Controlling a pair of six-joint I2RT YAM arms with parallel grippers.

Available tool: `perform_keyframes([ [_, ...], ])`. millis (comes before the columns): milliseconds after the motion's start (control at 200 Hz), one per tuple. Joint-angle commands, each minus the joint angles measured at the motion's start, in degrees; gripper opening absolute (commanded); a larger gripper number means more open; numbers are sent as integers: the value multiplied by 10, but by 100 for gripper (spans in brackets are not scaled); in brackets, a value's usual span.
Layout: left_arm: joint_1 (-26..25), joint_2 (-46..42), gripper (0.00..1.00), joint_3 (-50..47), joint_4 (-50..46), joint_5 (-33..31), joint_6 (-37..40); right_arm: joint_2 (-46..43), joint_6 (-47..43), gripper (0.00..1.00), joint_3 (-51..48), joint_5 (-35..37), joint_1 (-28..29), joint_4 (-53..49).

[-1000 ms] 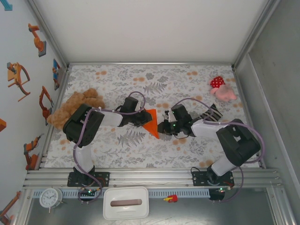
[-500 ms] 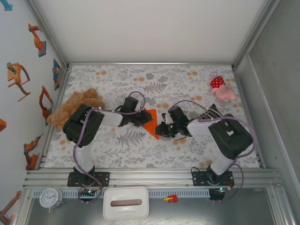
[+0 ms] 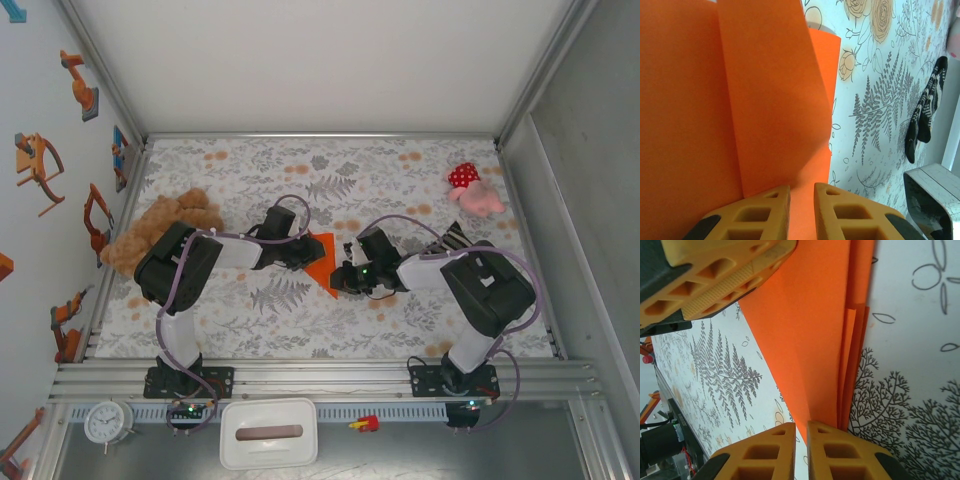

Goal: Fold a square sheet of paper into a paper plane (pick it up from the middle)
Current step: Fourth fold the wing at the center of the table.

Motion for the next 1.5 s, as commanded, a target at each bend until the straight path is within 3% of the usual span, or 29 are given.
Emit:
perform_keyframes([
  [0,-2,-2,22,11,-30,-1,-3,12,-10,13,7,6,4,-17],
  [265,-2,-25,22,20,-37,4,6,13,-44,11,18,27,5,-85],
  [536,-3,-72,21,-2,-38,1,38,30,-172,7,55,32,4,-225],
  [1497,-10,20,20,11,-23,-7,43,35,-169,5,49,72,0,-242],
])
